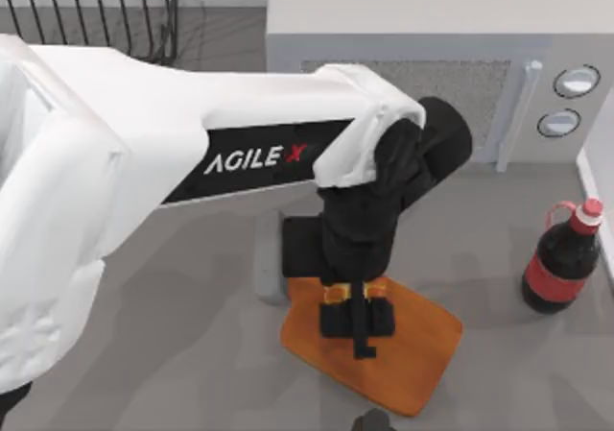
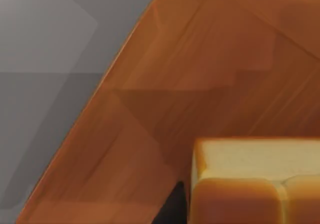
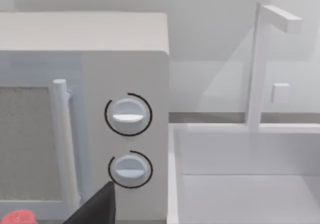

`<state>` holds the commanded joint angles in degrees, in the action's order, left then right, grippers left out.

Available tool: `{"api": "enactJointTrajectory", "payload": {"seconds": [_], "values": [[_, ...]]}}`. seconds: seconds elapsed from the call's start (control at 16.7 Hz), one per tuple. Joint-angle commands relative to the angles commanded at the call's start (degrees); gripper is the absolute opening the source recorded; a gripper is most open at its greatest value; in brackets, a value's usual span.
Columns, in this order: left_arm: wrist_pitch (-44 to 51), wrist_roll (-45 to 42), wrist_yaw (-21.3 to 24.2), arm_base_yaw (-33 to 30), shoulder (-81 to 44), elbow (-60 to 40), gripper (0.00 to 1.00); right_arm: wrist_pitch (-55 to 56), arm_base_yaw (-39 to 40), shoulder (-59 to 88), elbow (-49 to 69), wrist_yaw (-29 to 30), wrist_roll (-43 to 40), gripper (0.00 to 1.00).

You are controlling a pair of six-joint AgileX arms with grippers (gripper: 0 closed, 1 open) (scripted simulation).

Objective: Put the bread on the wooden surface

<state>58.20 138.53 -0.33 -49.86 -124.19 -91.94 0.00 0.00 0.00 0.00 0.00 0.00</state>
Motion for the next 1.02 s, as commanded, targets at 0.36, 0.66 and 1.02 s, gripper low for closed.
{"api": "enactJointTrajectory", "payload": {"seconds": [0.36,0.66,1.02], "values": [[0.0,0.0,0.0,0.0,0.0,0.0,0.38,0.0,0.0,0.0,0.0,0.0,0.0,1.0],[0.0,0.0,0.0,0.0,0.0,0.0,0.75,0.0,0.0,0.0,0.0,0.0,0.0,1.0],[0.0,0.0,0.0,0.0,0.0,0.0,1.0,0.0,0.0,0.0,0.0,0.0,0.0,1.0]]}}
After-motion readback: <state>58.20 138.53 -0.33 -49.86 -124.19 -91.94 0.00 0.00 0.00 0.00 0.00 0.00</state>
